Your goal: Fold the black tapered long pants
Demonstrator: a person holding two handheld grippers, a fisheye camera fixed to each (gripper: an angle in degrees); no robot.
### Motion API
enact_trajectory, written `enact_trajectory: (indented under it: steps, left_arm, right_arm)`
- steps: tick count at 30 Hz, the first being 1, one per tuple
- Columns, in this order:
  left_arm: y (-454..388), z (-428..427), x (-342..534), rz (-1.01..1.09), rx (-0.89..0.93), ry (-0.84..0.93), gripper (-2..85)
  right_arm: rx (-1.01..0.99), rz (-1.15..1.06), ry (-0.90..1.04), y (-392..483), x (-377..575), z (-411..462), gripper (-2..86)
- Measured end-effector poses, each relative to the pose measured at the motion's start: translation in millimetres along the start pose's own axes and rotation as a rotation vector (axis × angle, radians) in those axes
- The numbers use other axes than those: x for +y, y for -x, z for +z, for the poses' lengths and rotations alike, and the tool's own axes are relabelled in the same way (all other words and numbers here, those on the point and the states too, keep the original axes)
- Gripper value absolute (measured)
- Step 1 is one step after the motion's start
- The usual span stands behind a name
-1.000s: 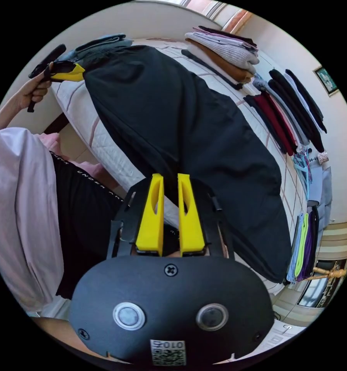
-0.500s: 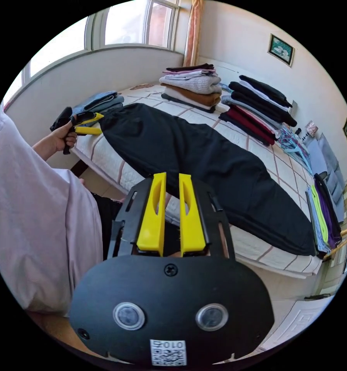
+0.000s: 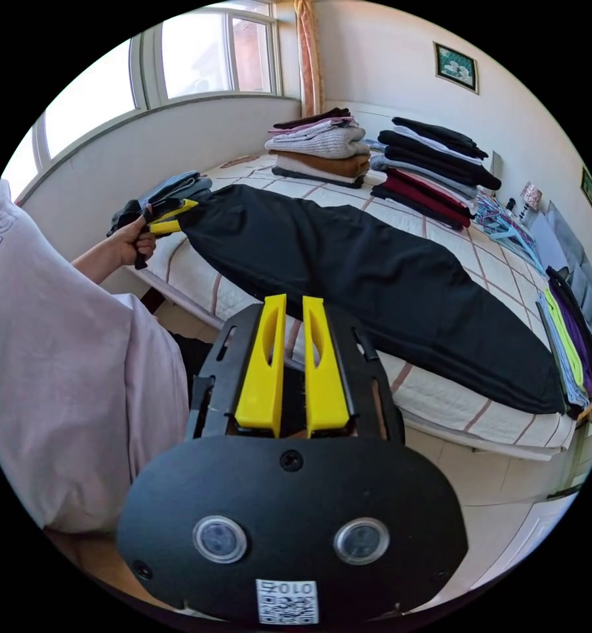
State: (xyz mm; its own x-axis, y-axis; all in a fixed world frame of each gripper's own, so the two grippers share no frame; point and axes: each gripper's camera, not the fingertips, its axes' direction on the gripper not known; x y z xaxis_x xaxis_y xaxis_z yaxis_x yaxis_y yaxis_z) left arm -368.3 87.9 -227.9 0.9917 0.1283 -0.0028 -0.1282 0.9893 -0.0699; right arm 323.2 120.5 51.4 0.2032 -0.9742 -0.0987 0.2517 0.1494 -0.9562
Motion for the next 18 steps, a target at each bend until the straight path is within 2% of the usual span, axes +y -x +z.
enact_trajectory:
  steps: [4,8,10,13,16,18]
  left_arm:
    - [-43,21,-29,0.138,-0.035,-0.016,7.4]
    - [-105,-18,-40,0.324,-0.112,-0.065,6.5]
    - [-94,-35,-39,0.305,-0.196,-0.043,6.3]
    - [-28,-48,-31,0.131,-0.333,-0.030,6.1]
    - [16,-53,-18,0.024,-0.220,-0.068,6.0]
    - [12,-50,-15,0.042,-0.212,-0.081,6.0]
  right_arm:
    - [-0.003,0.007,-0.006,-6,3,0,5.8]
    - [0.023,0.012,-0.006,-12,4,-6,5.8]
    - [0.056,0.023,-0.021,-15,6,-8,5.7]
    - [0.057,0.061,-0.027,-27,9,-4,5.8]
    - [0.019,0.062,0.019,-40,4,7,6.6]
    - [0.072,0.045,0.054,-49,-2,12,7.5]
